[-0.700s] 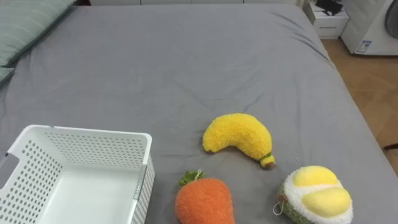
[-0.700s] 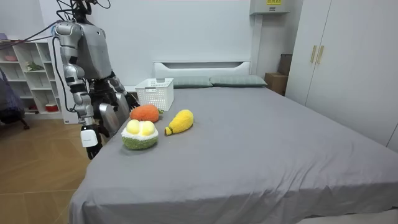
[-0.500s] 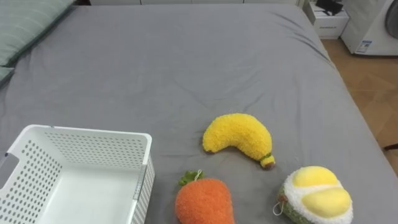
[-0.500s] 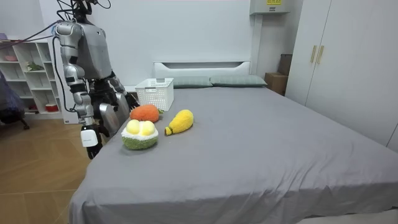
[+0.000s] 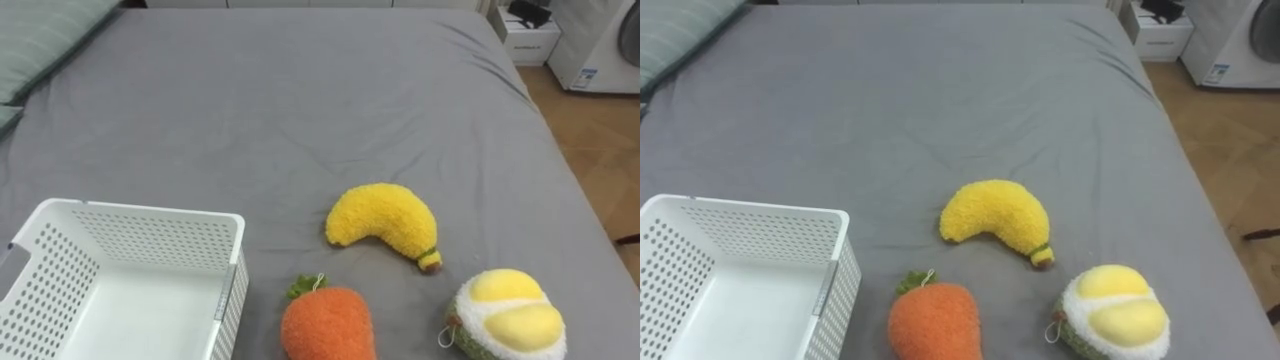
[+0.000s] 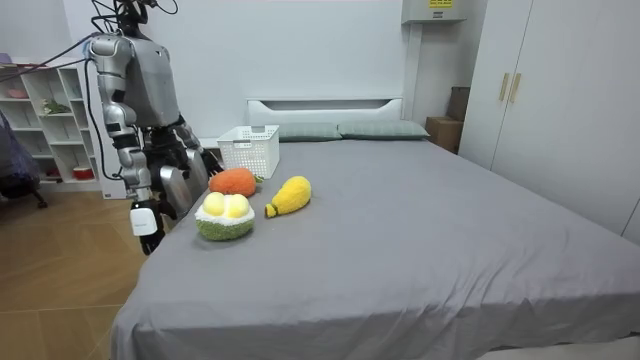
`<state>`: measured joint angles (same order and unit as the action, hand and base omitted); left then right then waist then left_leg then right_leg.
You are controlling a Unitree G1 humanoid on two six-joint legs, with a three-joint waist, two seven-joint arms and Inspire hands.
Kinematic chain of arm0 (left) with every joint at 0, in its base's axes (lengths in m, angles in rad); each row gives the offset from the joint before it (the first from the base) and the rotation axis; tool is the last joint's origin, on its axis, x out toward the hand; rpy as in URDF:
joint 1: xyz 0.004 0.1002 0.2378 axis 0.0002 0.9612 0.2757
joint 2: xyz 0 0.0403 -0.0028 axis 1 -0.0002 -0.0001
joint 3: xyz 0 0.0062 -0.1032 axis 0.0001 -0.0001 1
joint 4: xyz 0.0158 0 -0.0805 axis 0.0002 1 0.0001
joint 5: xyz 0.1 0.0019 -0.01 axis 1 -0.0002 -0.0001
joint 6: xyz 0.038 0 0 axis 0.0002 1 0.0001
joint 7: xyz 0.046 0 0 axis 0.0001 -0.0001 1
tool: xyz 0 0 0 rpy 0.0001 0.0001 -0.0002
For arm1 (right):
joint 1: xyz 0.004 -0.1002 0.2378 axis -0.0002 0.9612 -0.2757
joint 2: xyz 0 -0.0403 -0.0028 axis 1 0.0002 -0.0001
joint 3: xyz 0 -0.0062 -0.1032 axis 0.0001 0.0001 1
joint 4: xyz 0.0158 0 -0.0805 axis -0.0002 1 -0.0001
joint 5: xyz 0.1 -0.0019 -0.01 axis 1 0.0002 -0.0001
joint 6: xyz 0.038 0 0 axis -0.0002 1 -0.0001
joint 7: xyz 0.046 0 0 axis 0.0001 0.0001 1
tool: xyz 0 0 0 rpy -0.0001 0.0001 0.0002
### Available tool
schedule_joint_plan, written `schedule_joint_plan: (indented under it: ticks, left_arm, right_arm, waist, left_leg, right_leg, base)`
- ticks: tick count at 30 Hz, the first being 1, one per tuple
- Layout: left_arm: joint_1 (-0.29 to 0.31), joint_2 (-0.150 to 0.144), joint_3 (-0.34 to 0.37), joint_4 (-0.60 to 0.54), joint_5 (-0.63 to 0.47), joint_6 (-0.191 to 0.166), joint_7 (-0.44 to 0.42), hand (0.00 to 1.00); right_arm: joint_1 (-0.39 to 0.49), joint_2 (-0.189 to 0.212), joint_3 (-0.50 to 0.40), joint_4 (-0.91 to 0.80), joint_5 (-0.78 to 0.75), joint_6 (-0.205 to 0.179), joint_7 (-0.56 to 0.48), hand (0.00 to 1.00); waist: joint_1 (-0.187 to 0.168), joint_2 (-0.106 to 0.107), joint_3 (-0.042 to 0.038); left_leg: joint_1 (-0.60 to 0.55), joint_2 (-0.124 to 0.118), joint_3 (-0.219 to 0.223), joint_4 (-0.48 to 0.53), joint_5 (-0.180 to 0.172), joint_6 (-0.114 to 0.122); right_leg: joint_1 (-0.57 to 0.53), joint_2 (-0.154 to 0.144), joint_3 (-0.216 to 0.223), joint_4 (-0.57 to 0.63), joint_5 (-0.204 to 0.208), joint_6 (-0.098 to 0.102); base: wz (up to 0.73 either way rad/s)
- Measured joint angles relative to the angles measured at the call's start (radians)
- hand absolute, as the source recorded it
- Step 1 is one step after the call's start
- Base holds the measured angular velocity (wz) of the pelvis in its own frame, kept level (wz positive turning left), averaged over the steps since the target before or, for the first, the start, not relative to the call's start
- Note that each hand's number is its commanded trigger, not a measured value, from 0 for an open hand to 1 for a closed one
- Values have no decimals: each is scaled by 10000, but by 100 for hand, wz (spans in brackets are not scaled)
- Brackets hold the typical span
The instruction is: Collect toys from the bed
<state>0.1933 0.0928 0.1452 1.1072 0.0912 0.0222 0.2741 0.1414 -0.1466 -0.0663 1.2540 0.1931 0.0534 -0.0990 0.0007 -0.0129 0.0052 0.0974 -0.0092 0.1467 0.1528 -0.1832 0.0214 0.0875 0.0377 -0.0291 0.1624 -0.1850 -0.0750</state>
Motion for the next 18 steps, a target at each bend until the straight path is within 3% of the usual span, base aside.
schedule_joint_plan:
  ticks: [4,10,14,18]
  left_arm:
    - [127,21,13,38,-23,71,22,0]
    - [137,31,525,8,69,160,33,0]
    - [317,98,1082,-352,221,264,69,0]
    - [322,285,1093,-362,295,394,78,0]
  right_arm:
    - [0,69,-22,43,498,38,-168,0]
    - [-6,182,-1148,211,958,42,-605,0]
    - [45,20,-2117,181,1177,98,-1154,0]
    - [-31,-273,-2738,-12,1332,137,-1622,0]
  waist:
    - [-183,-64,-29]
    - [-391,-120,-39]
    - [-506,-212,-42]
    - [-535,-345,-42]
  left_leg:
    - [27,-23,-100,15,0,0]
    - [47,-24,-121,51,0,1]
    - [131,-21,-126,48,-8,13]
    - [166,38,-120,-3,-18,28]
  right_leg:
    - [123,-13,-48,-121,12,1]
    - [161,-13,-44,-116,10,4]
    - [218,-14,-37,-96,8,7]
    - [211,-5,-17,-66,5,12]
  base:
    - [7]
    - [0]
    - [-1]
    - [0]
